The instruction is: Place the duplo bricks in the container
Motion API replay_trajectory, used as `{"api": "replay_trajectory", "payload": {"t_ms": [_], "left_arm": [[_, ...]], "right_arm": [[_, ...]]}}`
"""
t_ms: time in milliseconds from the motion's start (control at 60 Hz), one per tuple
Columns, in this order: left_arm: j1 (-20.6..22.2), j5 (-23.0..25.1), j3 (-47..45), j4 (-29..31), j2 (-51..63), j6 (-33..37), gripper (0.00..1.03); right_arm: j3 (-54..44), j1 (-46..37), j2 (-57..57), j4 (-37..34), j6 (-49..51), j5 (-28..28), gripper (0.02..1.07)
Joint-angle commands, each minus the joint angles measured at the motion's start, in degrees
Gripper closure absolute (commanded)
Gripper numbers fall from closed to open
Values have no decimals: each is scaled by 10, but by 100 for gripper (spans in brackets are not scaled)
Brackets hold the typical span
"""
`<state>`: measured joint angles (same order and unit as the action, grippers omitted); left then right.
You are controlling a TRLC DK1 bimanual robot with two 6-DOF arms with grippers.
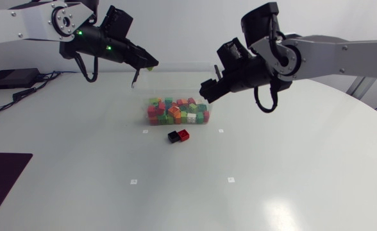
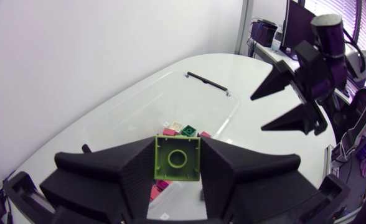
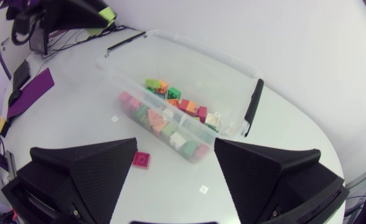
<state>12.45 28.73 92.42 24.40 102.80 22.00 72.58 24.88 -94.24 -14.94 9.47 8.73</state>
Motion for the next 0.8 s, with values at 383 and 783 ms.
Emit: {"api": "replay_trajectory", "payload": {"t_ms": [383, 783], "left_arm": [[14, -25, 152, 2, 152, -42, 57], [8, -48, 113, 2, 110, -31, 7]], "right_arm": [[-100, 65, 21, 11, 5, -4, 17], [-96, 90, -75, 29, -7, -19, 17]]}}
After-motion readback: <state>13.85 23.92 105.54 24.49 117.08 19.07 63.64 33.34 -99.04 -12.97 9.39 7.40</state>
